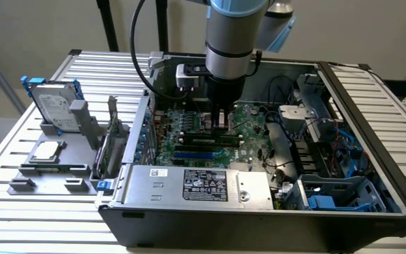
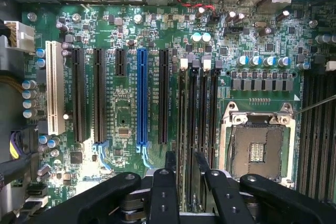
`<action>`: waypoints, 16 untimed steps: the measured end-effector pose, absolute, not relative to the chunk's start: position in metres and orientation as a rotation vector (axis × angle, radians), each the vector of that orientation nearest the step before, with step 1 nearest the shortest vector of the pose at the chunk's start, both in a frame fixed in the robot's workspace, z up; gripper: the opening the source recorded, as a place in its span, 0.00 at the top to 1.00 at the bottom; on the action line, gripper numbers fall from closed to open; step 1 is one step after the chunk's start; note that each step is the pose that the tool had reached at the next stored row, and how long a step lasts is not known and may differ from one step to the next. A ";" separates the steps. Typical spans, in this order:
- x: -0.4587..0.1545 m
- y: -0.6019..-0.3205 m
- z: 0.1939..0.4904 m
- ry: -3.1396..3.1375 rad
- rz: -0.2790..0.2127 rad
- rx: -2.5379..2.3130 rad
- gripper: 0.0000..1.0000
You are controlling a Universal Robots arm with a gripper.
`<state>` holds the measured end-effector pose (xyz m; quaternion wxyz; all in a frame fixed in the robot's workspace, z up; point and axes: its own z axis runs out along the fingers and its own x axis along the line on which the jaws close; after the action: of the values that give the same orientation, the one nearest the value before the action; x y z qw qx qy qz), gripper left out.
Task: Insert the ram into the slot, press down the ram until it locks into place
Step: 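Insert the ram into the slot, then press down the ram until it locks into place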
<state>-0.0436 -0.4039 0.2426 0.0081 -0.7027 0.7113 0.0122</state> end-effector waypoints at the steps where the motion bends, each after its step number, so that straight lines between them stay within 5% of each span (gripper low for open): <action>1: -0.044 -0.404 0.243 2.223 0.038 -2.196 0.72; 7: -0.044 -0.404 0.243 2.223 0.038 -2.196 0.74; 9: -0.044 -0.404 0.243 2.223 0.038 -2.196 0.87; 11: -0.044 -0.404 0.243 2.223 0.038 -2.196 0.89; 16: -0.044 -0.404 0.243 2.223 0.038 -2.196 0.89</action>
<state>-0.0437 -0.4040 0.2426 0.0080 -0.7027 0.7114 0.0121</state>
